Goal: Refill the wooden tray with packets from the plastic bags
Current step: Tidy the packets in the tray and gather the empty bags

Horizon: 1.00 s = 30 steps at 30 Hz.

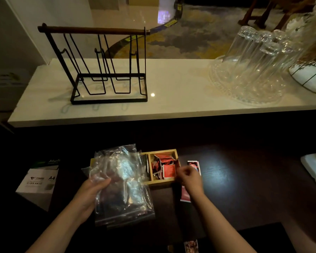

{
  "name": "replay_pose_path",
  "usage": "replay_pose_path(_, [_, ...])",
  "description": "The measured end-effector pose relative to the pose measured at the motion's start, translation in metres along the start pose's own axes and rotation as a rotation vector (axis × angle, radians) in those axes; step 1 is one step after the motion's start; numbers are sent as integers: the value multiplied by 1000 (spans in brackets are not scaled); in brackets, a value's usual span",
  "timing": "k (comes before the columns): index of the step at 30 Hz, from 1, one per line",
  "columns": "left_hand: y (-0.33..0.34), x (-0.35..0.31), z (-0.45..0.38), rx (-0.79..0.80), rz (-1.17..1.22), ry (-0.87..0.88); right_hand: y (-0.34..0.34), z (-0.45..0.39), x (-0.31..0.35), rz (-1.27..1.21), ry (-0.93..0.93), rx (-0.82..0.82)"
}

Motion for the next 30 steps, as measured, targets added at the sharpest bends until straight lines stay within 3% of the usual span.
replay_pose_path(2, [-19,1,-6,-63,20,11,-39,-15,-13,229,-50,-272])
replay_pose_path(3, [-28,3,-9,-94,16,15,-47,-19,-25,282,-25,-309])
replay_pose_path(7, [-56,13,-17,-173,10,-3,-37,-13,-67,517,89,-163])
replay_pose_path(9, [-62,18,-20,-188,-10,-28,-30,-4,-70,592,44,-177])
replay_pose_path(15, [-73,29,-28,-215,-32,-41,-13,-4,-66,638,44,-86])
replay_pose_path(21, [-69,32,-25,-211,-33,-46,-48,-50,-47,491,7,-210])
replay_pose_path(30, [-63,34,-23,-214,-27,-70,-32,-85,-32,627,-9,-263])
Point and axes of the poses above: each hand's wrist, its own z-axis away from the middle knuckle, its own y-axis out of the palm, x = y × z, the point moved 10 cm from there along -z, towards the middle knuckle, and after that the axes turned 15 degrees about -x, right-handed, at the moved point
